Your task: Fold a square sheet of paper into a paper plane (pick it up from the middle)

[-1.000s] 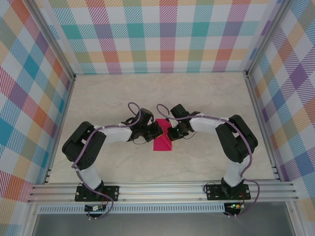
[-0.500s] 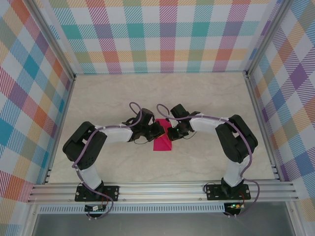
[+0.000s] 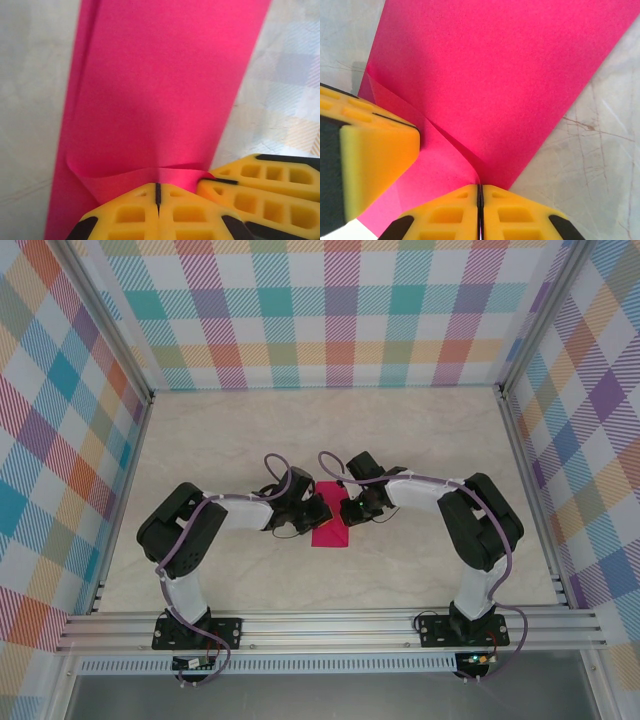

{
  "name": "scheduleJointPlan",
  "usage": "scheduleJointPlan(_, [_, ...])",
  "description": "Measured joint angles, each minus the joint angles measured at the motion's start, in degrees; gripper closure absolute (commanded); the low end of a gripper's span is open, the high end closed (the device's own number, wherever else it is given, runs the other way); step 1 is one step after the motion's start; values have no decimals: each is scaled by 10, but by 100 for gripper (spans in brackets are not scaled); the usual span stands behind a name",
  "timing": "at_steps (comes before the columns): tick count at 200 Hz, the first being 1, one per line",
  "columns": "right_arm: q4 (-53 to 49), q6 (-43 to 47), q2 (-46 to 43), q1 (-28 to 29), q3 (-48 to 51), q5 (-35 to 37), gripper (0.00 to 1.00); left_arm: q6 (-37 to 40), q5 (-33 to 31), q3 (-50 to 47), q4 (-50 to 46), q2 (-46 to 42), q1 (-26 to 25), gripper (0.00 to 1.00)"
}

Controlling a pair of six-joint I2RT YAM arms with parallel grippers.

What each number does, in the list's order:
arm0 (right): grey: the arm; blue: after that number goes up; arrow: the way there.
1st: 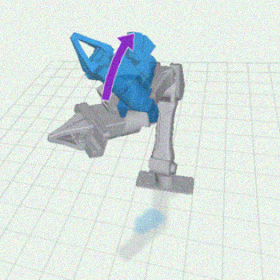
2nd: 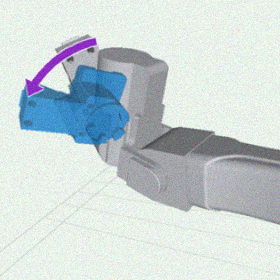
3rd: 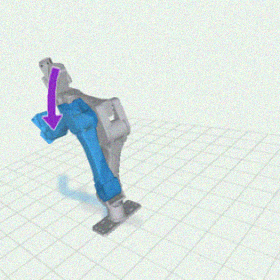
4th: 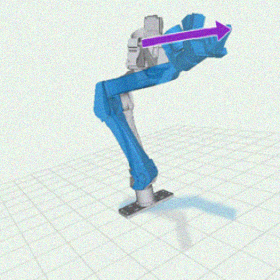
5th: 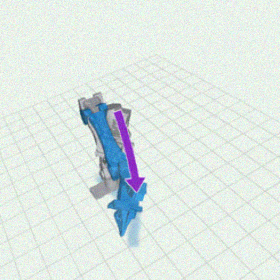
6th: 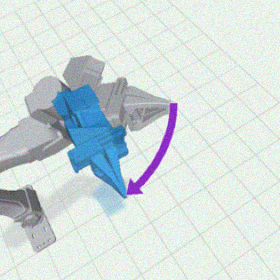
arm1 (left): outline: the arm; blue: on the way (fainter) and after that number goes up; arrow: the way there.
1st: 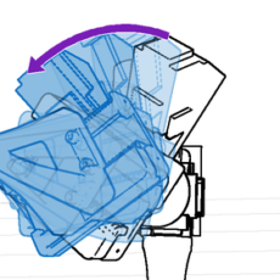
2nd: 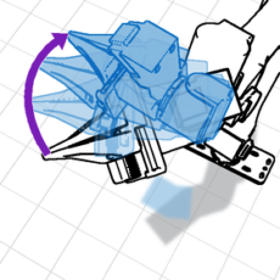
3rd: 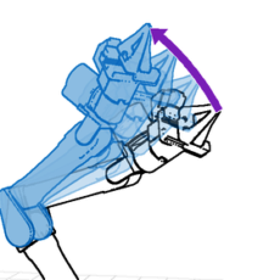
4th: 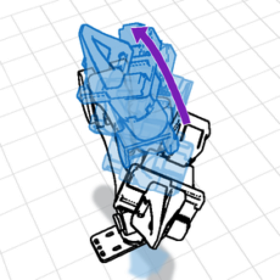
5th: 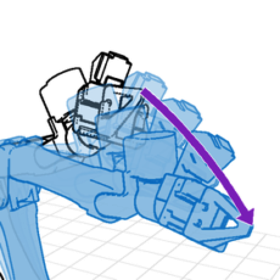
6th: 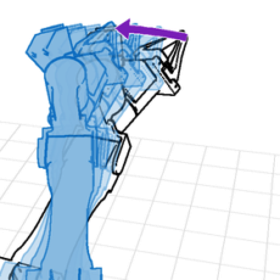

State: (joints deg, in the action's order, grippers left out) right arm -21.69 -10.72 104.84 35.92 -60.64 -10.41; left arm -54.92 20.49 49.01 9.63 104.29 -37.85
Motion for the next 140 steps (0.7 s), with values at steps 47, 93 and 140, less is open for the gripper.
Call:
scheduleJointPlan(47, [0,-6,1,0,-1,-2,86,0,-2,-5,11,1,0,100])
scheduleJointPlan(93, [-7,-19,-11,-4,-4,0,71,0,-2,-5,15,2,0,100])
scheduleJointPlan(140, [-9,-57,-116,-25,10,-18,76,0,-2,-5,15,2,0,100])
